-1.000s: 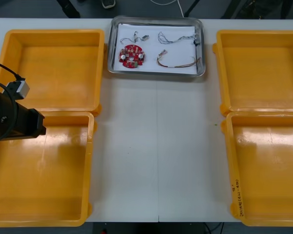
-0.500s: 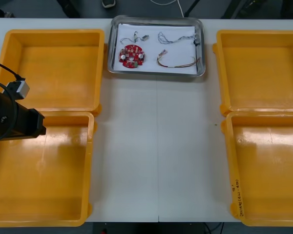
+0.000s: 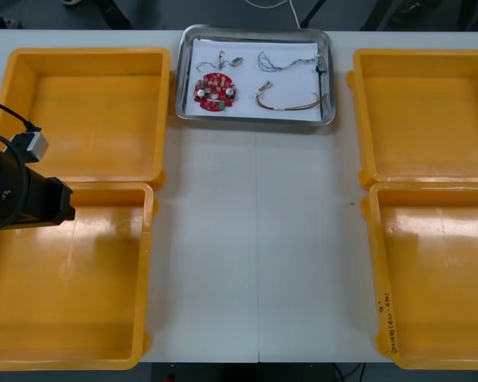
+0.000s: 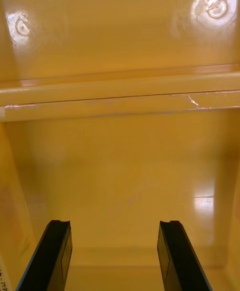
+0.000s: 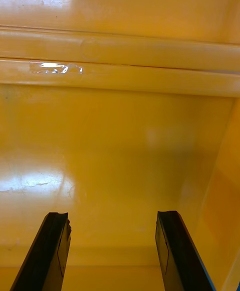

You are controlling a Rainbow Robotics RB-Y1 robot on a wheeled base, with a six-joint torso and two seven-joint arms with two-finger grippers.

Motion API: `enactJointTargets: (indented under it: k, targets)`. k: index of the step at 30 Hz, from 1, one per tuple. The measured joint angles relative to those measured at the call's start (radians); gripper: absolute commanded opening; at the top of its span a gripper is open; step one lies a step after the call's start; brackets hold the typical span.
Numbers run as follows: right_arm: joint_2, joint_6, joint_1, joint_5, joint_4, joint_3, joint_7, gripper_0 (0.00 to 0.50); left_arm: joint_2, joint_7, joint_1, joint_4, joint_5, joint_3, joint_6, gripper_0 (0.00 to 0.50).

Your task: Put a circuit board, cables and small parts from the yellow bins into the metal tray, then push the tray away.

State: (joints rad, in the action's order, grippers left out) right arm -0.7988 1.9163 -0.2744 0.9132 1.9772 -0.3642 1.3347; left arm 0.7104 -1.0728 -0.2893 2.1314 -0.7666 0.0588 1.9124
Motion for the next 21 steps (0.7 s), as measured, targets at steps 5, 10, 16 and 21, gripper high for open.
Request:
enactJointTargets:
  k: [5,10,16,21]
  targets:
    - [0.000,0.000,0.000,0.000,0.000,0.000,0.000,0.500,0.000,0.000,0.000,0.000,0.000,0.000,0.000,0.500]
    - [0.000,0.000,0.000,0.000,0.000,0.000,0.000,0.500,0.000,0.000,0.000,0.000,0.000,0.000,0.000,0.500]
    - [0.000,0.000,0.000,0.000,0.000,0.000,0.000,0.500,0.000,0.000,0.000,0.000,0.000,0.000,0.000,0.500]
    - [0.000,0.000,0.000,0.000,0.000,0.000,0.000,0.500,0.000,0.000,0.000,0.000,0.000,0.000,0.000,0.500]
